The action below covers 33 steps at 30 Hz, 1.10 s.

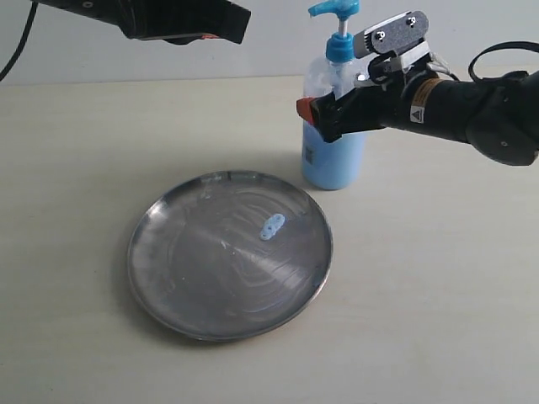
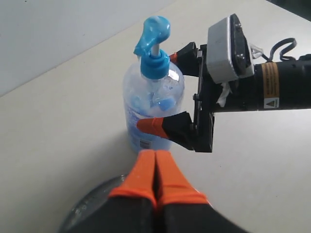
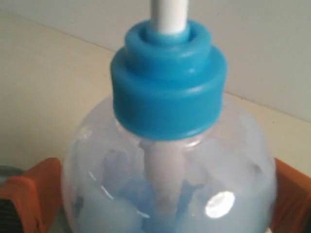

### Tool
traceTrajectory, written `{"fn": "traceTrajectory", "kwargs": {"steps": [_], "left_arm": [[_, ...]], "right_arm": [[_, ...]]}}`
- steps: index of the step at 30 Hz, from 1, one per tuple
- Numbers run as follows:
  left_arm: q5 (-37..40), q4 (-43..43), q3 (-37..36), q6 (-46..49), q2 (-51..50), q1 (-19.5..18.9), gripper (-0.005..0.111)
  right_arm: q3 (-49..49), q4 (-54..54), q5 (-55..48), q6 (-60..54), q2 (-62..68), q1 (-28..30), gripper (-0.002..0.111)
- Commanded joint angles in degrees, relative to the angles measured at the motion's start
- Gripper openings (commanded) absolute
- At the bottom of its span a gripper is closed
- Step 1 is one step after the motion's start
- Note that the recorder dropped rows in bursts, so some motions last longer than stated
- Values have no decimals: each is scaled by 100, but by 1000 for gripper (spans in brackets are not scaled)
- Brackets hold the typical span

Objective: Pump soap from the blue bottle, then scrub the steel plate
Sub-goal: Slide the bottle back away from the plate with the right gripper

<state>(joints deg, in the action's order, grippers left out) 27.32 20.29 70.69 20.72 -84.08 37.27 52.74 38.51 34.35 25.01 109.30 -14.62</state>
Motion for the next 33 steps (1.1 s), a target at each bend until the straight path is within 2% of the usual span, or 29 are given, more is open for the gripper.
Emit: {"fn": "traceTrajectory", "kwargs": {"steps": [1,18,21,27,33], "left_arm": [[-54,30,-10,1,59,-16,0],[68,-139,-10,13,106,-16,0],[68,-149,-10,13,106,-16,0],[78,-150,-10,13,106,-16,0],[121,-150,-10,13,106,-16,0]], "right_arm": [[21,744,-172,744,-315,-7,105],[21,971,-1377,1022,-608,-7,105],[21,1671,-1479,1543,-776,-7,105],[21,3277,-1584,3296,-1029,-7,105],[21,5343,-1548,5575,-1145,-7,105]]}}
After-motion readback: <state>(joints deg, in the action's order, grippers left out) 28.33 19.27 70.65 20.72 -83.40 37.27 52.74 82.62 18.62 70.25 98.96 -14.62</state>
